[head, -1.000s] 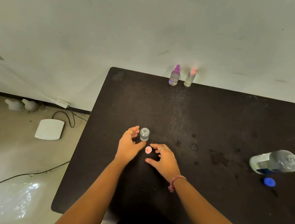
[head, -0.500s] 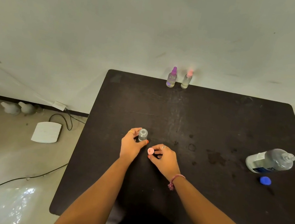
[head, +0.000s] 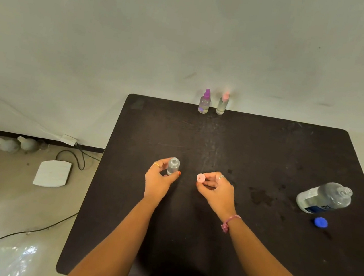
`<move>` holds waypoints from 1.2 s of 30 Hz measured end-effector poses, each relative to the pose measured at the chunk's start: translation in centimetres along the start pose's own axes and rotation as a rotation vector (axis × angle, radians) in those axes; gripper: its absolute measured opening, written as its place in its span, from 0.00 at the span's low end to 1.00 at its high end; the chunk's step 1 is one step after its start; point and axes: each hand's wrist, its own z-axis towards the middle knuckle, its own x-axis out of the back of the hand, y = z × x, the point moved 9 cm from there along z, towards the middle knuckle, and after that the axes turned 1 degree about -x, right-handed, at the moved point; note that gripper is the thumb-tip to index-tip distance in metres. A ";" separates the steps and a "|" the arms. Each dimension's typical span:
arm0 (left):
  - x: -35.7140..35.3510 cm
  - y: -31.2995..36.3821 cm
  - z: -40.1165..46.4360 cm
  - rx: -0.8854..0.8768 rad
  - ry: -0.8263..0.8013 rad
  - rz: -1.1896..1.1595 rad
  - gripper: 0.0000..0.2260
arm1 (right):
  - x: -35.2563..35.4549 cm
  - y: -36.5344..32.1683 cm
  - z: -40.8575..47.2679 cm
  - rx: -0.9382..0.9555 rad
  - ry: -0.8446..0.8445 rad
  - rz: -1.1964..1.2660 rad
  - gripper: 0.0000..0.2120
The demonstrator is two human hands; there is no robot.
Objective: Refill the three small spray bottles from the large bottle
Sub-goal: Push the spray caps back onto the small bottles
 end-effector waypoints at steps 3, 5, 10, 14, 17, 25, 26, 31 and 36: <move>0.5 1.7 -0.7 -0.054 0.036 -0.052 0.19 | 1.2 -1.7 0.2 0.037 0.050 0.051 0.09; 0.9 3.2 -1.2 -0.094 0.061 -0.084 0.19 | 2.0 -3.4 0.2 0.073 0.068 0.068 0.09; 2.0 7.5 -2.9 -0.194 0.106 -0.131 0.20 | 4.0 -8.2 -0.5 0.193 0.078 0.142 0.10; 2.8 11.3 -4.4 -0.263 0.124 -0.159 0.20 | 5.9 -12.3 -1.2 0.302 0.067 0.178 0.11; 3.6 14.1 -5.6 -0.323 0.140 -0.179 0.20 | 7.5 -15.4 -1.8 0.365 0.056 0.219 0.13; 4.5 20.5 -7.8 -0.435 0.123 -0.304 0.22 | 10.8 -23.9 -3.2 0.477 -0.078 0.330 0.14; 4.5 21.2 -8.0 -0.446 0.116 -0.317 0.23 | 11.0 -24.8 -3.4 0.491 -0.095 0.321 0.14; 5.3 24.9 -9.3 -0.491 0.137 -0.334 0.22 | 12.4 -29.8 -4.5 0.565 -0.221 0.309 0.16; 5.9 27.5 -10.4 -0.531 0.143 -0.360 0.20 | 13.6 -34.9 -6.1 0.692 -0.273 0.182 0.17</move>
